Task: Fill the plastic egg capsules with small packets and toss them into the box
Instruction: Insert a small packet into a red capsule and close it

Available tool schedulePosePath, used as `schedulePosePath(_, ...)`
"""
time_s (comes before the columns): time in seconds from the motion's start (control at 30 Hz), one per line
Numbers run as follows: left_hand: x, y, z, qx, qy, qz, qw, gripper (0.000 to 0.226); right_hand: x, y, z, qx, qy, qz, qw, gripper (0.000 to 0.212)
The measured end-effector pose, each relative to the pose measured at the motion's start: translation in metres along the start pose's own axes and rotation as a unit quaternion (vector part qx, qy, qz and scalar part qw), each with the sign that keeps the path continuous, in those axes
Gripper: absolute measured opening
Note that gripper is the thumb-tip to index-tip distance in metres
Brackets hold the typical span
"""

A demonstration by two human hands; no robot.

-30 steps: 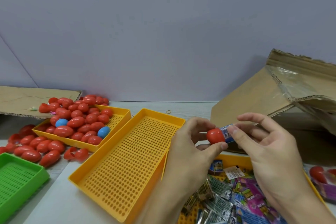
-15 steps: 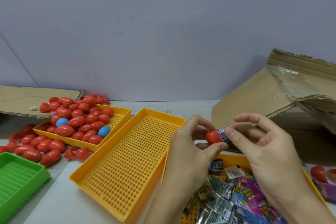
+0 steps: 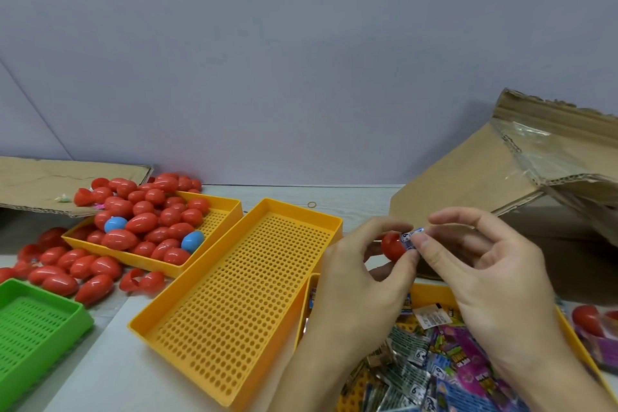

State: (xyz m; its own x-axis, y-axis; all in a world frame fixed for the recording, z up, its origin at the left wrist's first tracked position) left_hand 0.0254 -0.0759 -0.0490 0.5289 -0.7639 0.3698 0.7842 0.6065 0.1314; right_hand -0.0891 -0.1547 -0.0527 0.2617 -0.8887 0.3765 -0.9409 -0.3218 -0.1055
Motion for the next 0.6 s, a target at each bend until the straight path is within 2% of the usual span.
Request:
schedulePosePath(0.2, 0.0019, 0.004, -0.0041, 0.037, -0.008, 0.024, 0.999, 0.019, -0.0006, 0.0002, -0.0033, -0.007, 0.013, 0.005, 1.0, 0.025)
schedulePosePath(0.47, 0.0026, 0.0046, -0.0026, 0.055, -0.031, 0.047, 0.997, 0.008, -0.0015, 0.0018, -0.0052, -0.045, 0.04, 0.014, 0.998, 0.025)
schedulePosePath(0.6, 0.0046, 0.0079, -0.0061, 0.025, -0.016, 0.072, 0.997, 0.009, -0.0051, -0.001, -0.0072, -0.116, 0.076, -0.011, 0.99, 0.036)
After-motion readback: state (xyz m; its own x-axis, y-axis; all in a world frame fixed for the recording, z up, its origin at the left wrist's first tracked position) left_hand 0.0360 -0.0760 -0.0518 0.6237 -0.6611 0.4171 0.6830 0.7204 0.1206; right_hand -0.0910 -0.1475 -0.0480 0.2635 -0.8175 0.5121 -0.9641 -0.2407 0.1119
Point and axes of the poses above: each hand's wrist, its own x-axis towards the middle knuckle, its own y-axis out of the back of the hand, z = x × y, the point moved 5 cm from there along x, towards the middle knuckle, and after that the axes turned 7 degrees about z, right-handed, at the moved point
